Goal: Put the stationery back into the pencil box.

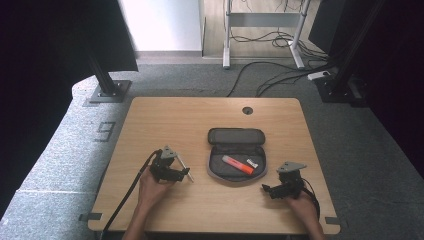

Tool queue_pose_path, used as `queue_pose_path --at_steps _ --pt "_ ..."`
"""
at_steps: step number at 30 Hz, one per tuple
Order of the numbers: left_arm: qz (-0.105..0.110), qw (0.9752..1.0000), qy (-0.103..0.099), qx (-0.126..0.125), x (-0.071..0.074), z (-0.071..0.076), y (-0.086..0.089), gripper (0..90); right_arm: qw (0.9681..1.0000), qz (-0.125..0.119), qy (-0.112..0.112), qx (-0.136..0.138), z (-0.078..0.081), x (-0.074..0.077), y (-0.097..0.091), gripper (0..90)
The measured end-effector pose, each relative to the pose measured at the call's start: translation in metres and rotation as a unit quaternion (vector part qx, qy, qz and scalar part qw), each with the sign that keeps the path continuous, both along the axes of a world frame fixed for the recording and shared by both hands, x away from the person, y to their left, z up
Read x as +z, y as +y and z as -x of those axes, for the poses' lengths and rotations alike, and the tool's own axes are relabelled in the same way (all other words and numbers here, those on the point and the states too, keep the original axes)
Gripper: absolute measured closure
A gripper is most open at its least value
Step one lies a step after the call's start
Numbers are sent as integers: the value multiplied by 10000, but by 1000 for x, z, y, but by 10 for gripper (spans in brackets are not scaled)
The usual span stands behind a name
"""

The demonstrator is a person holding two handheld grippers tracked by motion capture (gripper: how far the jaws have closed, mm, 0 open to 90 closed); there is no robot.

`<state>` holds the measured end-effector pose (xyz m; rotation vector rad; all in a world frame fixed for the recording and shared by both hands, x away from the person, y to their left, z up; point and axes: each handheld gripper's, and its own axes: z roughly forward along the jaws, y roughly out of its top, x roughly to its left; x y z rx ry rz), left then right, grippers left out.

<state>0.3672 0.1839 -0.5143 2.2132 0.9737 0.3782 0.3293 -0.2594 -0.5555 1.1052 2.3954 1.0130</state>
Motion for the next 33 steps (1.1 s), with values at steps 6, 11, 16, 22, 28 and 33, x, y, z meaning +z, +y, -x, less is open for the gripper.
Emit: queue_pose_path --at_steps 6,11,16,22,28,33 --pt "-32 10000 29 28 -6 -7 -8 197 10000 -1 -1 0 0 0 0 0" --pt "-178 9998 59 58 -13 -11 -14 213 10000 0 0 1 0 0 0 0" --pt "-295 9994 85 152 -20 -13 -17 232 10000 -1 1 3 0 0 0 0" --pt "-446 9986 15 280 -22 -12 -19 283 10000 0 -1 1 0 0 0 0" --pt "-423 9983 71 386 -21 -13 -15 379 10000 0 -1 0 0 0 0 0" --pt "-359 9982 132 465 -20 -13 -10 448 10000 1 -1 0 0 0 0 0"
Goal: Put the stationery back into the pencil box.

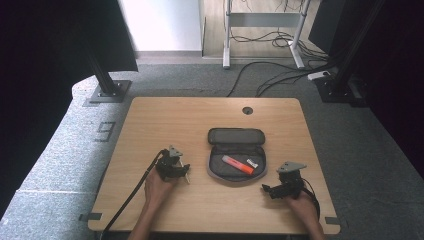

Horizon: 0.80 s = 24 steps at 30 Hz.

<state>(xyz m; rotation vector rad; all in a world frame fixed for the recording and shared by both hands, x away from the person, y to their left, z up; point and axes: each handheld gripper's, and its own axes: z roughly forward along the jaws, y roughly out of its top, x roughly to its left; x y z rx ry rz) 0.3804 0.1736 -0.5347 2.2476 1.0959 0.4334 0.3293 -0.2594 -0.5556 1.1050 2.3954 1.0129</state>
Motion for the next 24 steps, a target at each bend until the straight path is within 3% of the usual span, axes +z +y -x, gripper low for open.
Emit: queue_pose_path --at_steps 1,4,10,18,24 --pt "19 10000 6 9 0 0 2 448 10000 0 -1 0 0 0 0 0" --pt "122 9999 73 -22 0 -1 6 604 10000 -1 0 -1 0 0 0 0" --pt "260 9995 125 -117 0 0 13 784 10000 0 -1 0 0 0 0 0" --pt "512 9983 190 -221 -2 -1 20 799 10000 -1 0 0 0 0 0 0" --pt "568 9977 203 -313 1 -1 21 799 10000 -2 3 1 0 0 0 0"
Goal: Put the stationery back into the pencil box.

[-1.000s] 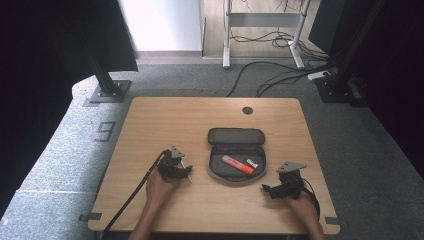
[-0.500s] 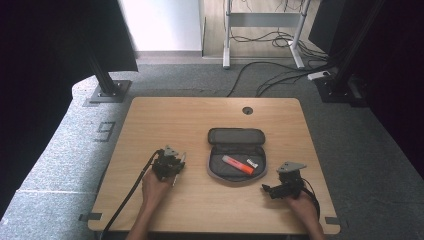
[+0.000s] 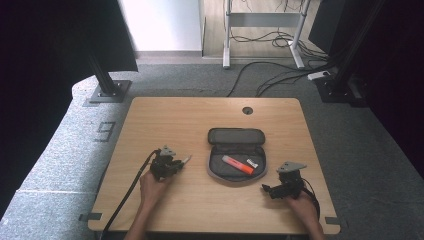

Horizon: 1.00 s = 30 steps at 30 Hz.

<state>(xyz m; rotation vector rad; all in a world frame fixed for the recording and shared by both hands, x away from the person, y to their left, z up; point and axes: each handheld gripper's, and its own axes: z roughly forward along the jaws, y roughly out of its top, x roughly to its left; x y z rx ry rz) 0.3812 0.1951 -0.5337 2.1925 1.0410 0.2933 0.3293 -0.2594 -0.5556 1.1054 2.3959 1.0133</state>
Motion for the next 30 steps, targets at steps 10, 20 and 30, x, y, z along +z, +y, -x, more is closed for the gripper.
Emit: queue_pose_path --at_steps 10,20,30 --pt "481 9986 -97 -183 21 5 6 799 10000 0 0 1 0 0 0 0" --pt "572 9976 -171 -350 32 7 -2 799 10000 2 -3 1 0 0 0 0" --pt "493 9974 -246 -467 46 9 -9 799 10000 2 -2 -1 0 0 0 0"
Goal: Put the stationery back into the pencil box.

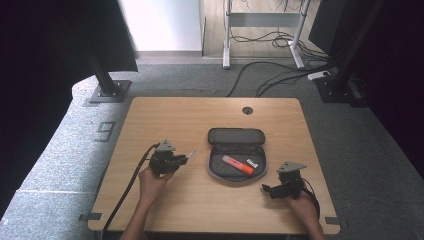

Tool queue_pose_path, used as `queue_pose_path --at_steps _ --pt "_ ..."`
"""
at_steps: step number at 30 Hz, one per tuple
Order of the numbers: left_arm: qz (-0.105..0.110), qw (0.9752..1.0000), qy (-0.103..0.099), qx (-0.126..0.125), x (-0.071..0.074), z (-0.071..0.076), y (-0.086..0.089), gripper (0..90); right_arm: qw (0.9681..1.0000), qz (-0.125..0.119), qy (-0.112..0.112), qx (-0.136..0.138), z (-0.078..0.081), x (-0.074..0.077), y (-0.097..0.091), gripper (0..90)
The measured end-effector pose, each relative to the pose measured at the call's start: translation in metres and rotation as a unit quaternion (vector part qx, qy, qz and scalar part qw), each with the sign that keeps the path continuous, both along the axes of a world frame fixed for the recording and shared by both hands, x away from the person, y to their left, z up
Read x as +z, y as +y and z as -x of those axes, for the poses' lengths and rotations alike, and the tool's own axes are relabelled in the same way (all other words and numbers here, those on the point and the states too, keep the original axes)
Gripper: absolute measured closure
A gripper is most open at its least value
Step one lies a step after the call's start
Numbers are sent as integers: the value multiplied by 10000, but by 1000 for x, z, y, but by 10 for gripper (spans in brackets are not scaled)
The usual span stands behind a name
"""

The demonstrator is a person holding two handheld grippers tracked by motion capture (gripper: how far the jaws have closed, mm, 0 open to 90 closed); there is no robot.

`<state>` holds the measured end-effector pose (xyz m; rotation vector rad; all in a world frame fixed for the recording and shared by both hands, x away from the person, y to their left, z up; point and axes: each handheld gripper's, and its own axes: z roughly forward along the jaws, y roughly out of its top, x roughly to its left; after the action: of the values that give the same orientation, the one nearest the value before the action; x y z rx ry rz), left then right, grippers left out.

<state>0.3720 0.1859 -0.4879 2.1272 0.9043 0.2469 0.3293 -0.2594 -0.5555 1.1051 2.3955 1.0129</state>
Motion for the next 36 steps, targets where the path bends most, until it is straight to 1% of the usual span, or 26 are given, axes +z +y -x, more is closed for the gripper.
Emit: queue_pose_path --at_steps 6,8,9,11,12,16,18,21,24,26,28,30,33,35,36 --pt "-115 9999 -38 -112 6 1 -7 798 10000 1 -1 1 0 0 0 0" --pt "-106 9998 -54 -155 8 1 -9 798 10000 0 0 0 0 0 0 0" --pt "-34 9998 -53 -199 10 1 -11 798 10000 2 -1 2 0 0 0 0" --pt "-36 9998 -50 -196 11 1 -12 798 10000 1 0 0 0 0 0 0" --pt "-109 9997 -74 -222 12 1 -14 798 10000 0 0 0 0 0 0 0" --pt "-135 9995 -87 -269 15 1 -18 798 10000 2 -1 2 0 0 0 0" --pt "-114 9993 -103 -339 19 0 -22 798 10000 1 -1 1 0 0 0 0" --pt "-163 9990 -140 -384 23 0 -27 798 10000 3 -1 3 0 0 0 0" --pt "-148 9989 -153 -420 25 0 -30 797 10000 3 -1 2 0 0 0 0" --pt "-79 9988 -139 -458 26 -1 -32 798 10000 3 -1 3 0 0 0 0" --pt "-124 9987 -158 -470 26 -1 -35 798 10000 1 -1 1 0 0 0 0" --pt "-152 9985 -151 -511 27 -2 -37 797 10000 1 0 2 0 0 0 0" --pt "-203 9978 -194 -599 30 -2 -43 797 10000 0 0 1 0 0 0 0" --pt "-117 9978 -194 -619 30 -2 -46 796 10000 0 -1 1 0 0 0 0" --pt "-131 9977 -176 -644 31 -3 -46 796 10000 0 -1 1 0 0 0 0"
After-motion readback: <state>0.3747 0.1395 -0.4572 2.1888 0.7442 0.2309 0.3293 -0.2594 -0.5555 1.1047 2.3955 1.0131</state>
